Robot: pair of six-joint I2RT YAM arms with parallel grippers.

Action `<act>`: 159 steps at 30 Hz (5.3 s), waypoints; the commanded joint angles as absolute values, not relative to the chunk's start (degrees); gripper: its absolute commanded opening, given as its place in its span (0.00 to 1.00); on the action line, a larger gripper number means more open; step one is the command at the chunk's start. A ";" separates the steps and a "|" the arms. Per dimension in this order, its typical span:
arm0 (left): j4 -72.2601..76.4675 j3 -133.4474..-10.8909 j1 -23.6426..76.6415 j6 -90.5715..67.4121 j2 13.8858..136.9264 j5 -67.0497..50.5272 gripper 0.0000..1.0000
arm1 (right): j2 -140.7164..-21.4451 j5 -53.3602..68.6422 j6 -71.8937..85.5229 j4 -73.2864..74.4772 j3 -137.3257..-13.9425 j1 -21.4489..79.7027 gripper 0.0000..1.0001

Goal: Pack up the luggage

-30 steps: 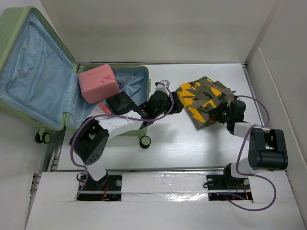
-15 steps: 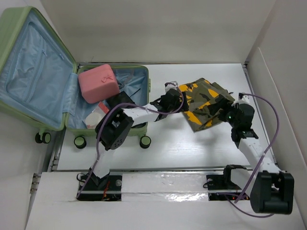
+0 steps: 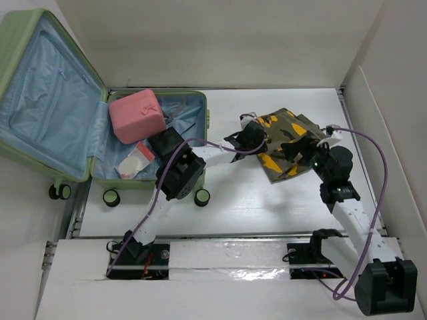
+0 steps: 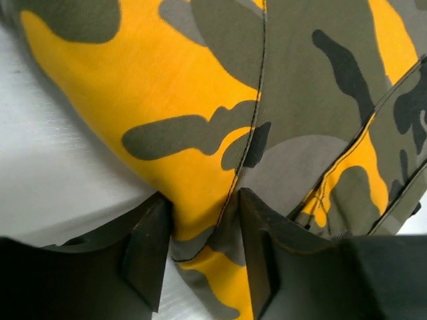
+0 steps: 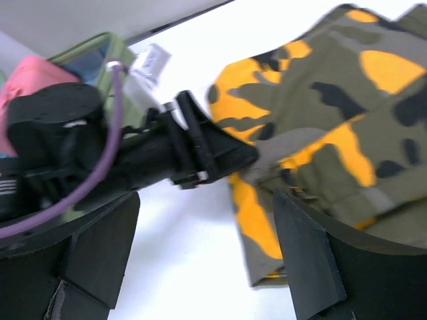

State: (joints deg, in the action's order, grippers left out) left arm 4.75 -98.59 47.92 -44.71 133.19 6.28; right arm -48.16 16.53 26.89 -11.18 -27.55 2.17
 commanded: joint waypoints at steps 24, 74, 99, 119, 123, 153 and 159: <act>-4.74 -82.39 23.78 -27.16 82.14 -2.72 0.00 | -41.04 5.98 24.70 -17.84 -28.30 8.00 0.87; -19.49 -61.43 -8.17 -14.40 50.26 74.88 0.67 | -50.62 26.98 16.88 -16.88 -34.45 13.45 0.54; -24.26 -71.20 -19.62 -21.71 66.10 55.10 0.00 | -51.77 23.21 14.33 -14.85 -35.68 18.81 0.51; -16.53 -50.19 10.81 -3.26 36.99 8.19 0.00 | -61.96 20.74 14.41 -16.35 -37.00 20.48 0.51; -16.17 -51.24 10.81 -2.73 41.83 -1.04 0.00 | -61.17 20.04 14.59 -16.70 -36.65 21.01 0.52; -3.43 -55.97 10.81 -18.19 38.74 -1.79 0.35 | -75.95 7.48 22.59 -20.59 -46.05 21.63 0.31; -9.23 -69.69 6.00 -25.39 61.15 11.06 0.33 | -73.90 2.55 20.75 -18.73 -46.13 21.09 0.03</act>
State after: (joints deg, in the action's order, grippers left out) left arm -8.29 -67.77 9.45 -19.42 52.23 1.34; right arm -72.62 5.93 22.44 -17.76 -43.99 21.56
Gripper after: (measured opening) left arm 0.339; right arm 0.034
